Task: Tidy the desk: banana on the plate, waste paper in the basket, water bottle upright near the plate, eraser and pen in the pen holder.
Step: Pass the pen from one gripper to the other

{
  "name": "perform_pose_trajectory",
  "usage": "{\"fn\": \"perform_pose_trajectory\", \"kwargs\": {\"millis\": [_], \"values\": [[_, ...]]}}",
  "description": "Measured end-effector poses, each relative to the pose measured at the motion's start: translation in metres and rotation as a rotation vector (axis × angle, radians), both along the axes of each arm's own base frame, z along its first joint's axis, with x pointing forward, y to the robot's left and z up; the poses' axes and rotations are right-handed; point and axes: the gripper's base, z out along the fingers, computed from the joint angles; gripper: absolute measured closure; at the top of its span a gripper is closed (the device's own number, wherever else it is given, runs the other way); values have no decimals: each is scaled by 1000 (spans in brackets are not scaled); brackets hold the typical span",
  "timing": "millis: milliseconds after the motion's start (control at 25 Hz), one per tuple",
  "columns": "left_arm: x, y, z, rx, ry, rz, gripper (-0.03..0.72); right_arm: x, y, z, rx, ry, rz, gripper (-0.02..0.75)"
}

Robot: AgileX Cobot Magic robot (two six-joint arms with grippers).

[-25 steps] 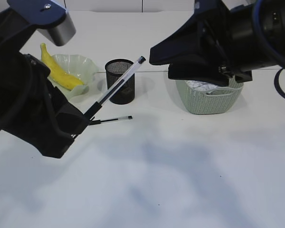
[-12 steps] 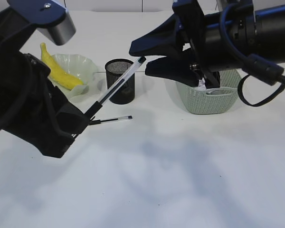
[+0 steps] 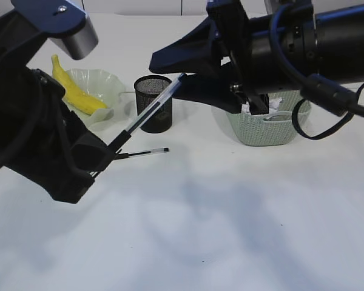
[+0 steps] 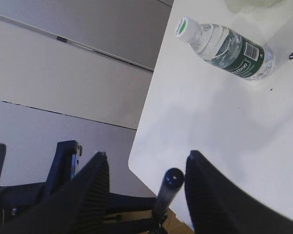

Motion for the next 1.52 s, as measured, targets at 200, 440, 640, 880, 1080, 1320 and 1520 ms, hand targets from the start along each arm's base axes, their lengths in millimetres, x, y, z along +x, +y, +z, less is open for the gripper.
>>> {"fn": "perform_pose_trajectory", "kwargs": {"millis": [200, 440, 640, 880, 1080, 1320, 1520], "values": [[0, 0, 0, 0, 0, 0, 650, 2, 0, 0, -7, -7, -22, 363], [0, 0, 0, 0, 0, 0, 650, -1, 5, -1, -6, -4, -5, 363], [0, 0, 0, 0, 0, 0, 650, -4, 18, -10, -21, 20, 31, 363], [0, 0, 0, -4, 5, 1, 650, -2, 20, -13, -30, 22, 21, 364], [0, 0, 0, -4, 5, 1, 650, -2, 20, -14, -36, 19, 19, 417], [1, 1, 0, 9, -12, 8, 650, -1, 19, -14, -47, 13, 9, 435], [1, 1, 0, 12, -15, 9, 650, 0, 19, -15, -54, 9, 0, 455]]}}
